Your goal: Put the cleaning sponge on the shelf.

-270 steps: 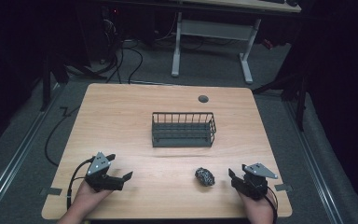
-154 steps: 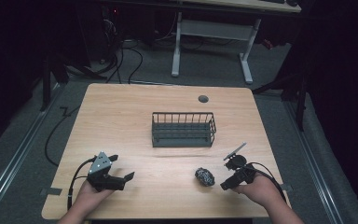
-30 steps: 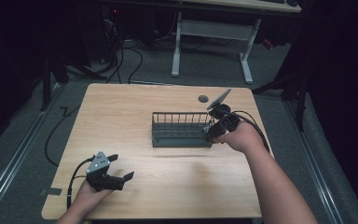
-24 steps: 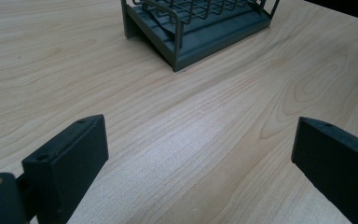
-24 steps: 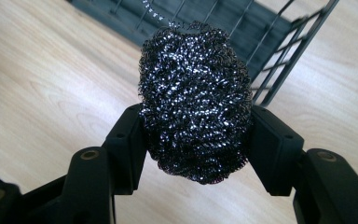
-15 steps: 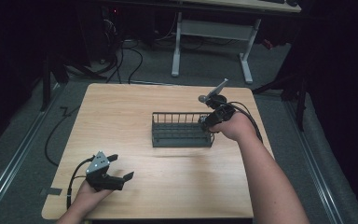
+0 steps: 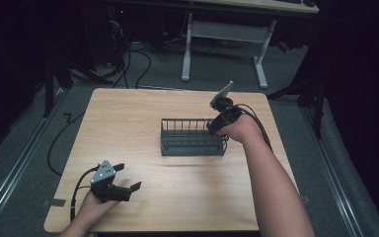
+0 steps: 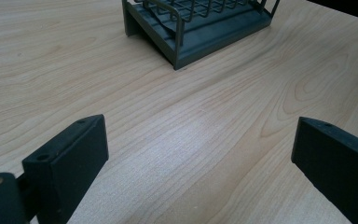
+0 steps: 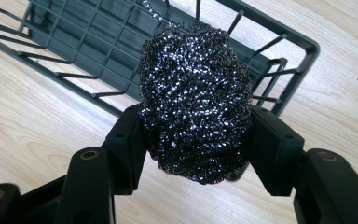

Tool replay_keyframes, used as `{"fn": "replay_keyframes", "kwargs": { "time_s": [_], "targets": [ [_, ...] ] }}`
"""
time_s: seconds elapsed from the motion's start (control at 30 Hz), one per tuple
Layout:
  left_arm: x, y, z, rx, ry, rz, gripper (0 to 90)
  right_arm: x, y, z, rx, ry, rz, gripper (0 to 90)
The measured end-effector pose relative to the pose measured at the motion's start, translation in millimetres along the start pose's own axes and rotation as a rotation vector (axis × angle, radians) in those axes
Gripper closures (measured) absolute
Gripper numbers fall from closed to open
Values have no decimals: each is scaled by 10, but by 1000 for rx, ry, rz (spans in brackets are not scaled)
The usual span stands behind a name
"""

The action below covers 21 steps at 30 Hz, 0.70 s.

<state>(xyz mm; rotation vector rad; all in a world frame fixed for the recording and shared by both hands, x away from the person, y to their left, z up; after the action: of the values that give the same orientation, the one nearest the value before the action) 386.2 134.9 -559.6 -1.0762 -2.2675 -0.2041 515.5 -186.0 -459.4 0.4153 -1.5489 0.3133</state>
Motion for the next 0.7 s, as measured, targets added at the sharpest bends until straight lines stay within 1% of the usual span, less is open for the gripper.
{"fn": "replay_keyframes", "kwargs": {
  "time_s": [0.13, 0.2, 0.27, 0.3, 0.33, 0.4, 0.43, 0.47, 0.5, 0.57, 0.6, 0.7],
  "targets": [
    [2, 2, 0, 1, 1, 1, 43, -64, -11, -64, -6, 7, -1, 426],
    [4, 5, -1, 3, -1, 2, 43, -102, -9, -77, -16, 22, -2, 426],
    [7, 9, 1, 5, 2, 3, 43, -155, -16, -105, -8, 28, 2, 425],
    [6, 11, 1, 6, 1, 2, 43, -175, -6, -111, -19, 33, -6, 425],
    [7, 12, 1, 7, 1, 3, 44, -194, -9, -120, -13, 32, -7, 425],
    [8, 13, 0, 7, -1, 3, 43, -247, -5, -131, -11, 45, -2, 425],
    [9, 14, 1, 7, 0, 2, 44, -266, 7, -132, -23, 51, -6, 425],
    [8, 14, 1, 7, 0, 3, 44, -283, -1, -141, -11, 47, -2, 424],
    [8, 13, 1, 7, 0, 3, 44, -310, 7, -142, -22, 54, -1, 424],
    [6, 11, 1, 5, 0, 2, 44, -336, 2, -145, -17, 60, 1, 424],
    [5, 10, 2, 5, 1, 3, 44, -366, 4, -142, -25, 65, -2, 423],
    [2, 9, 4, 6, 2, 2, 44, -431, -2, -134, -19, 83, 8, 422]
  ]
}}
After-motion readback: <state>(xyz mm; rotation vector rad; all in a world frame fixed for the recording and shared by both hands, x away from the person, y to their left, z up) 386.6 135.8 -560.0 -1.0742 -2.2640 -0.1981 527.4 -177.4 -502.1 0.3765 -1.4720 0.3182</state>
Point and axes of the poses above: each handheld gripper's, and its own axes: x roughly backward along the jaws, z roughly out of its underside, y roughly to its left, the point moved 8 cm from there along -x, roughly forward along the jaws, and after that the axes turned 9 degrees about y, right-handed, at the moved point
